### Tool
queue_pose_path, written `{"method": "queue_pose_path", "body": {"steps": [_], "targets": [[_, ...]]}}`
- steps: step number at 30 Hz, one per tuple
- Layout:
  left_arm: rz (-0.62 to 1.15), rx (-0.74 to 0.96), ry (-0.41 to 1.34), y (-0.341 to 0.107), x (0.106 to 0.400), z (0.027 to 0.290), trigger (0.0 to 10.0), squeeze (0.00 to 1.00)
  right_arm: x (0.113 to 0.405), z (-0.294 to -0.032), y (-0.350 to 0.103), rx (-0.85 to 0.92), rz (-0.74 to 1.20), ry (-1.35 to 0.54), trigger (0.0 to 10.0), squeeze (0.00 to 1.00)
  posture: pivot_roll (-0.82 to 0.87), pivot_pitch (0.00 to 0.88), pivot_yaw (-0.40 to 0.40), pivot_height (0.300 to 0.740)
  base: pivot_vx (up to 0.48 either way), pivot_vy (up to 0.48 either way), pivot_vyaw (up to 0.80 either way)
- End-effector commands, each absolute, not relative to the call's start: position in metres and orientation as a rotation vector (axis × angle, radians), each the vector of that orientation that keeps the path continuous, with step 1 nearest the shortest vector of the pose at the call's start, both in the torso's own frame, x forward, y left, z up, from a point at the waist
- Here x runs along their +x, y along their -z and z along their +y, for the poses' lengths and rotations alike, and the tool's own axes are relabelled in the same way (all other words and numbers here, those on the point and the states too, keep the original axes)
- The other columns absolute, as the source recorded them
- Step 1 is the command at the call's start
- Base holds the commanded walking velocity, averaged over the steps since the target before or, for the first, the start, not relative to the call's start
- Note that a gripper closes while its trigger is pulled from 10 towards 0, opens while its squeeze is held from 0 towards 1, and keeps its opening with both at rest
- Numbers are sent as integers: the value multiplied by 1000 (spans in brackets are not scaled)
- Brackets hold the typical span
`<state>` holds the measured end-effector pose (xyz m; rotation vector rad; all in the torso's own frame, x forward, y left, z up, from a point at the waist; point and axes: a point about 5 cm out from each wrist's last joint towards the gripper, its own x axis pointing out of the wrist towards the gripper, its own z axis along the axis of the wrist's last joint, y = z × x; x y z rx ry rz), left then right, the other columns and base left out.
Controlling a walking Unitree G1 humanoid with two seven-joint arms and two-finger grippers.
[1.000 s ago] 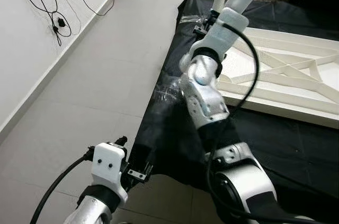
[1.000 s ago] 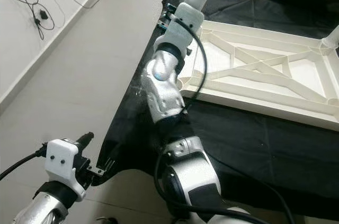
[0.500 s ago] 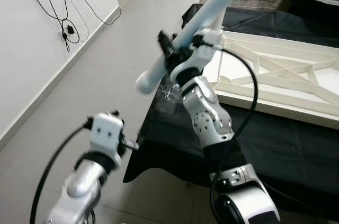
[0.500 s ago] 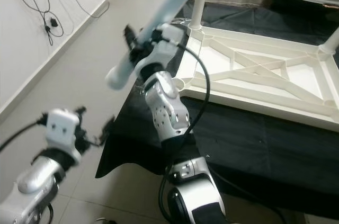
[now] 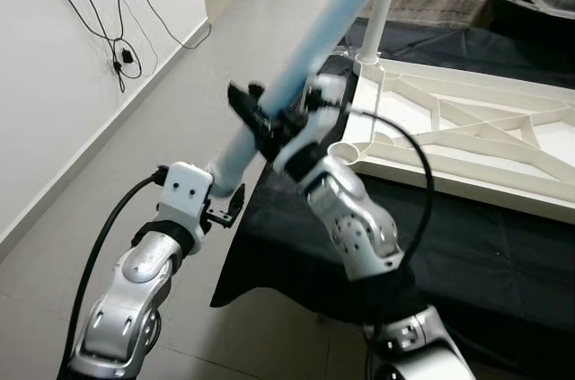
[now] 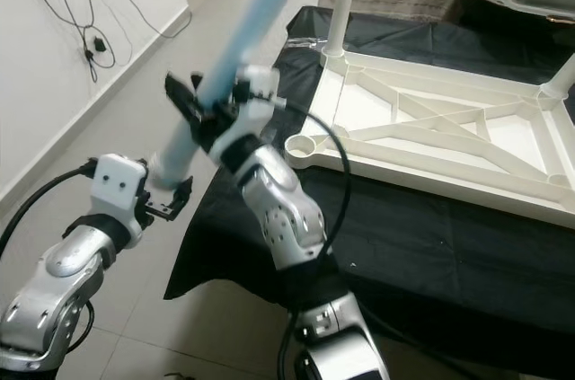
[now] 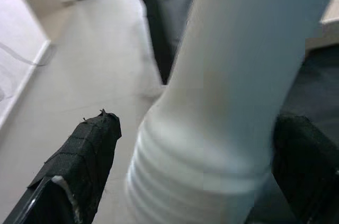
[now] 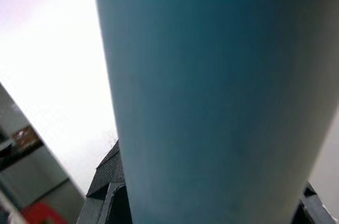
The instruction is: Building children table
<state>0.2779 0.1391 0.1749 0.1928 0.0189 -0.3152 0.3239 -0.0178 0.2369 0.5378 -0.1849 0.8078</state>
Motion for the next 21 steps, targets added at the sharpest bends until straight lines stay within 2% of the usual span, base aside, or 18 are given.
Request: {"method": "queue_pose_path", "body": {"steps": [1, 12, 13, 21], "targets": [[46, 208, 352, -171, 280, 135, 10000, 0, 313, -2, -238, 587, -183, -876, 10000, 0, 132, 114, -2, 740, 0, 0, 0], [66, 209, 401, -167, 283, 128, 9922, 0, 309, -2, -235, 582, -168, -900, 10000, 0, 131, 116, -1, 740, 0, 0, 0], [80, 208, 404, -165, 283, 128, 0, 0, 309, -2, -235, 581, -167, -904, 10000, 0, 131, 117, 0, 740, 0, 0, 0], [136, 214, 390, -155, 284, 132, 0, 0, 307, -3, -236, 560, -179, -908, 10000, 0, 129, 117, 1, 740, 0, 0, 0]]}}
